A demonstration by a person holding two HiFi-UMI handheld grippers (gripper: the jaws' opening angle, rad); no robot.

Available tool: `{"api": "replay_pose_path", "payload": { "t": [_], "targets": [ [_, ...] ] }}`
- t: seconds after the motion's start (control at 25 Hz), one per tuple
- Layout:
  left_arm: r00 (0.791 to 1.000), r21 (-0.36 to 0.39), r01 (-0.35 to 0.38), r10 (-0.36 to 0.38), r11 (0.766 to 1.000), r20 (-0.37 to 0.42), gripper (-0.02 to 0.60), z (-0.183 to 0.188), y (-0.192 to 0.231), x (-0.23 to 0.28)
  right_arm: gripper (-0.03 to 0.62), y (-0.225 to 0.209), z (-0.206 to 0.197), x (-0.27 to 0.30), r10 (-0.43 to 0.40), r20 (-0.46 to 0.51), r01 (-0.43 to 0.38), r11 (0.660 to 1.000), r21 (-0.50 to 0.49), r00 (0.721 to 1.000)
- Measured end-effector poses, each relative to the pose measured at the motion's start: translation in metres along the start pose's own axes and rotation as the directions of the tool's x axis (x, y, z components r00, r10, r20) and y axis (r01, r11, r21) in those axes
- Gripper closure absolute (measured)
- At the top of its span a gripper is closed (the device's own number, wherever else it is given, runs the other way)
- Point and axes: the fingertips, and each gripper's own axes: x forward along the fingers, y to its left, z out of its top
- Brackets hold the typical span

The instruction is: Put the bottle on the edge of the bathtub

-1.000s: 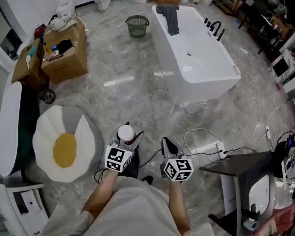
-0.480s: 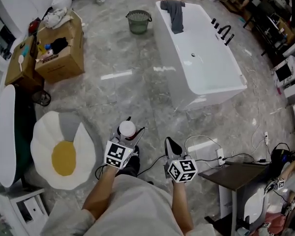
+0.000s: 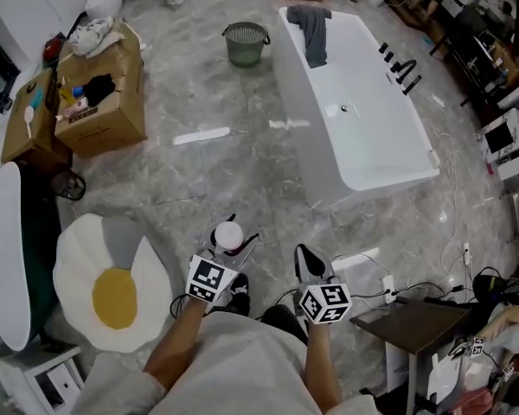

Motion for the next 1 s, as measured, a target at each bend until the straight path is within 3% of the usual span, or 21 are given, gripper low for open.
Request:
{"api": "replay_pose_path", "payload": {
  "t": [0.68,1.0],
  "targets": [
    [1.000,-0.016,-0.022,0.022,1.000,-0.007,0.244,0.011,0.108,0.067,0.594,-0.009,0.065,0.128,0.060,0.002,-0.060,0.996,-0.070,0.998],
    [0.999,0.035,-0.023,0.024,0.999,-0.033,0.244,0.052,0.178,0.132,0.594,-0.024,0.135,0.234,0.138,0.036,-0.136,0.989,-0.056,0.990]
  ]
}}
